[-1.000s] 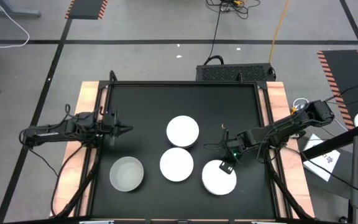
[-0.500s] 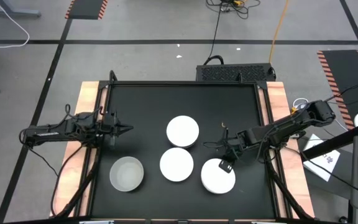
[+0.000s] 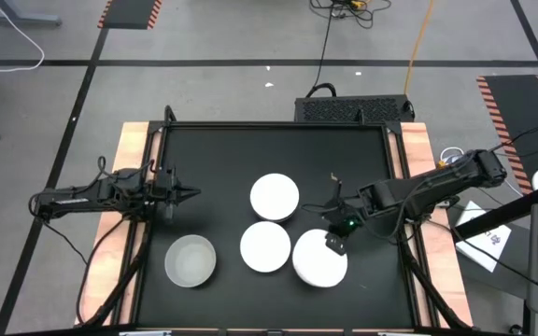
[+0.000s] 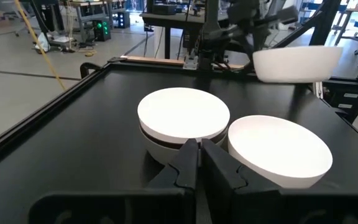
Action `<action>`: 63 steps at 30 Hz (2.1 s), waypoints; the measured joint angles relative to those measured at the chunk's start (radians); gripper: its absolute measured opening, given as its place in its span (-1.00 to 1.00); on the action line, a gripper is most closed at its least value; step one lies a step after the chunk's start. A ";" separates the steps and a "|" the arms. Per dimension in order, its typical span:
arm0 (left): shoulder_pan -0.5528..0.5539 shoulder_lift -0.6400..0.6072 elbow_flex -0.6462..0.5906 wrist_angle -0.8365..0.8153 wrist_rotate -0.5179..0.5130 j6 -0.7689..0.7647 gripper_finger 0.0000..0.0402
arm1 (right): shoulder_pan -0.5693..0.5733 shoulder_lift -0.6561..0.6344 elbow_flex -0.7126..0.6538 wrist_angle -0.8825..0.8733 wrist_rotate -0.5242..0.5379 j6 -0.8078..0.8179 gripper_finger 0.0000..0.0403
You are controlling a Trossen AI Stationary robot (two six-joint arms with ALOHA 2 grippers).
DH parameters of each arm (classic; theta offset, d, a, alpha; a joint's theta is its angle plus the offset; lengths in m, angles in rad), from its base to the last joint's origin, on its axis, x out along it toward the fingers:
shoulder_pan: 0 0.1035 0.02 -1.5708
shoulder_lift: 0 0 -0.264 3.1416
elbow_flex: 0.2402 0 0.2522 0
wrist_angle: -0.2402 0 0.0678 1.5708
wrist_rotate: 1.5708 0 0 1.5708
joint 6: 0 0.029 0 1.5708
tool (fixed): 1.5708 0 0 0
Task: Nest bowls inside each other
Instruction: Stack the right white bowl on the white bowl
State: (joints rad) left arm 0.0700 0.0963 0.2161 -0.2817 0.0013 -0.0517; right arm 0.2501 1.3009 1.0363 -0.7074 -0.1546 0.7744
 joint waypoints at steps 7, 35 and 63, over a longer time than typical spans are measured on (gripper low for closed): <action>0.000 0.000 0.000 0.000 0.000 0.000 -0.88 | 0.023 -0.089 0.008 -0.064 0.136 -0.052 -1.00; 0.000 0.000 0.000 0.003 -0.003 -0.009 -0.88 | 0.042 -0.608 -0.483 0.206 0.290 -0.063 -1.00; 0.000 0.000 0.000 0.006 -0.003 -0.005 -0.88 | -0.138 -0.751 -0.785 0.751 0.238 -0.303 -1.00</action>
State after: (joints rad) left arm 0.0704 0.0959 0.2157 -0.2760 -0.0015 -0.0570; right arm 0.1124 0.5503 0.2508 0.0434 0.0837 0.4716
